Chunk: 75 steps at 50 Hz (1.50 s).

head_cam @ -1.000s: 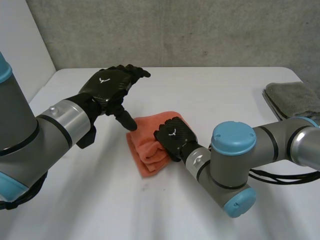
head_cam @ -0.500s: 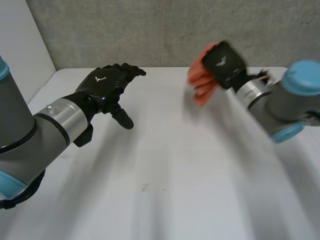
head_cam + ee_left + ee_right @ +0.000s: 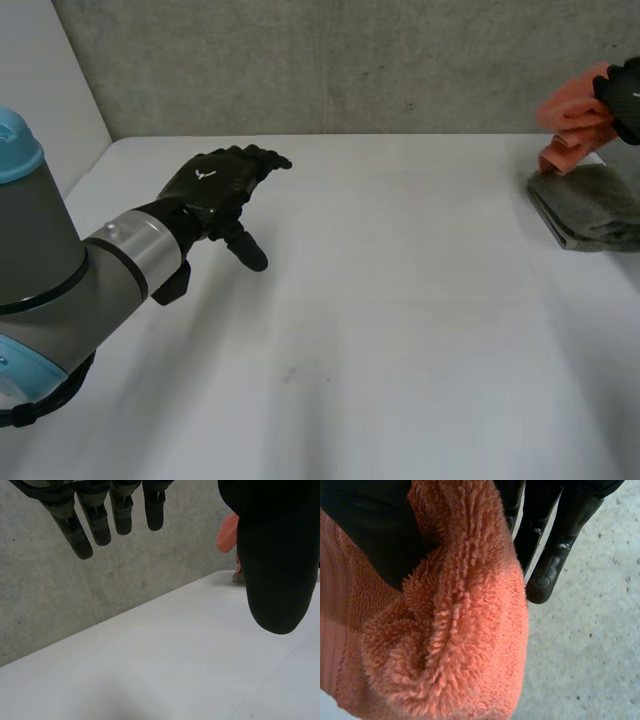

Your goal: Fold the laundry.

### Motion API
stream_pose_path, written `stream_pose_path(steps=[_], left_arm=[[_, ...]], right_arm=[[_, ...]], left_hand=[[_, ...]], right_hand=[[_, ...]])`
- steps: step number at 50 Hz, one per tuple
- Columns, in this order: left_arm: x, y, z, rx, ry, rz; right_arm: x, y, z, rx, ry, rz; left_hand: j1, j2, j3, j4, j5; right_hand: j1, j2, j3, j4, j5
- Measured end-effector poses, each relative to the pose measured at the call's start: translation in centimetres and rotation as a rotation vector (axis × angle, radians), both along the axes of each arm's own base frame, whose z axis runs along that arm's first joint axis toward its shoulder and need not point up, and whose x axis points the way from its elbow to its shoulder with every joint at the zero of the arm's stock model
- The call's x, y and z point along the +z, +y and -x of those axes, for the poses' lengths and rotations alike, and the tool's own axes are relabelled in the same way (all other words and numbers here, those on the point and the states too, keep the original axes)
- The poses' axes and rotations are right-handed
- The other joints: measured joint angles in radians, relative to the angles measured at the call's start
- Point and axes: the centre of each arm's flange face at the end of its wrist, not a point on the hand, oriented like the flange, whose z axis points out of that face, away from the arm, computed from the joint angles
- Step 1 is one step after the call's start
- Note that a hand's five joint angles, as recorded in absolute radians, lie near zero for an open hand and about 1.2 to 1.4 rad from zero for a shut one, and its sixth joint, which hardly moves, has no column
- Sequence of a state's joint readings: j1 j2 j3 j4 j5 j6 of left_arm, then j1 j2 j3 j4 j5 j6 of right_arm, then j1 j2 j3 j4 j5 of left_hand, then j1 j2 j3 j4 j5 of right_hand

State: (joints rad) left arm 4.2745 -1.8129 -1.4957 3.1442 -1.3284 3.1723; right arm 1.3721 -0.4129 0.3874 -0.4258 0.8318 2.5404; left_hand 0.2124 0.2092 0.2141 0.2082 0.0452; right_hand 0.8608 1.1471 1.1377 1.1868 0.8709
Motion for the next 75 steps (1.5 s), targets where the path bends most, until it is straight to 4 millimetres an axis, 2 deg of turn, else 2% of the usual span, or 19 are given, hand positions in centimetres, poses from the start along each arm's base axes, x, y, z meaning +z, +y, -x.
stream_pose_path(steps=[8, 19, 25, 36, 40, 47, 51, 54, 56, 57, 58, 59, 64, 71, 72, 75], left_arm=[[-0.6, -0.2, 0.1, 0.002, -0.009, -0.015], [-0.7, -0.2, 0.1, 0.001, -0.009, -0.015], [-0.7, -0.1, 0.2, -0.002, -0.010, -0.016], [-0.7, 0.1, 0.3, -0.008, -0.008, -0.018], [-0.6, 0.3, 0.4, -0.013, -0.007, -0.018], [-0.7, 0.5, 0.6, -0.019, -0.008, -0.019], [-0.7, 0.5, 0.6, -0.021, -0.008, -0.020], [-0.7, 0.7, 0.7, -0.026, -0.010, -0.021], [-0.7, 0.7, 0.7, -0.027, -0.010, -0.021], [-0.7, 0.7, 0.7, -0.028, -0.010, -0.021], [-0.7, 0.8, 0.7, -0.029, -0.010, -0.021], [-0.7, 0.8, 0.7, -0.030, -0.010, -0.021], [-0.6, 0.9, 0.8, -0.033, -0.008, -0.018], [-0.3, 0.8, 0.7, -0.031, -0.003, -0.007], [-0.1, 0.8, 0.7, -0.030, -0.002, -0.004], [0.1, 0.8, 0.6, -0.027, 0.002, 0.003]], right_arm=[[-2.8, -1.2, 2.1, 0.017, -0.028, -0.026], [-4.4, -1.1, 2.0, 0.033, -0.067, -0.085], [-4.5, -0.2, 2.5, 0.019, -0.084, -0.153], [-4.3, 1.7, 5.7, -0.044, -0.107, -0.244], [-5.0, 2.5, 6.6, -0.042, -0.113, -0.294], [-6.3, 3.5, 6.9, -0.030, -0.101, -0.351], [-6.5, 3.8, 7.0, -0.035, -0.091, -0.358], [-6.7, 4.3, 7.1, -0.046, -0.075, -0.365], [-6.9, 4.4, 7.2, -0.051, -0.071, -0.371], [-6.9, 4.5, 7.2, -0.055, -0.070, -0.375], [-7.0, 4.7, 7.3, -0.061, -0.068, -0.382], [-7.1, 4.8, 7.4, -0.067, -0.067, -0.387], [-6.2, 5.5, 8.4, -0.111, -0.054, -0.402], [-2.5, 7.2, 10.2, -0.205, -0.058, -0.427], [-1.6, 7.6, 10.7, -0.248, -0.068, -0.439], [-0.3, 8.2, 11.6, -0.328, -0.082, -0.456]], left_hand=[[0.000, 0.000, 0.000, 0.000, 0.000], [0.000, 0.000, 0.000, 0.000, 0.000], [0.000, 0.000, 0.000, 0.000, 0.000], [0.000, 0.000, 0.000, 0.000, 0.000], [0.000, 0.000, 0.000, 0.000, 0.000], [0.000, 0.000, 0.000, 0.000, 0.000], [0.000, 0.000, 0.000, 0.000, 0.000], [0.000, 0.000, 0.000, 0.000, 0.000], [0.000, 0.000, 0.000, 0.000, 0.000], [0.000, 0.000, 0.000, 0.000, 0.000], [0.000, 0.000, 0.000, 0.000, 0.000], [0.000, 0.000, 0.000, 0.000, 0.000], [0.000, 0.000, 0.000, 0.000, 0.000], [0.000, 0.000, 0.000, 0.000, 0.000], [0.000, 0.000, 0.000, 0.000, 0.000], [0.000, 0.000, 0.000, 0.000, 0.000]], right_hand=[[0.000, 0.000, 0.000, 0.000, 0.000], [0.000, 0.000, 0.000, 0.000, 0.000], [0.000, 0.000, 0.006, 0.000, 0.000], [0.000, 0.000, 0.011, 0.000, 0.000], [0.000, 0.000, 0.011, 0.000, 0.000], [0.000, 0.000, 0.019, -0.007, 0.000], [-0.001, -0.063, -0.048, -0.086, -0.005], [-0.030, -0.224, -0.211, -0.258, -0.103], [-0.302, -0.496, -0.486, -0.534, -0.385], [-0.302, -0.496, -0.486, -0.534, -0.385], [-0.526, -0.773, -0.747, -0.795, -0.655], [-0.599, -0.848, -0.839, -0.887, -0.744], [-0.657, -0.929, -0.924, -0.953, -0.802], [-0.657, -0.929, -0.924, -0.953, -0.802], [-0.657, -0.929, -0.924, -0.953, -0.802], [-0.657, -0.929, -0.924, -0.953, -0.802]])
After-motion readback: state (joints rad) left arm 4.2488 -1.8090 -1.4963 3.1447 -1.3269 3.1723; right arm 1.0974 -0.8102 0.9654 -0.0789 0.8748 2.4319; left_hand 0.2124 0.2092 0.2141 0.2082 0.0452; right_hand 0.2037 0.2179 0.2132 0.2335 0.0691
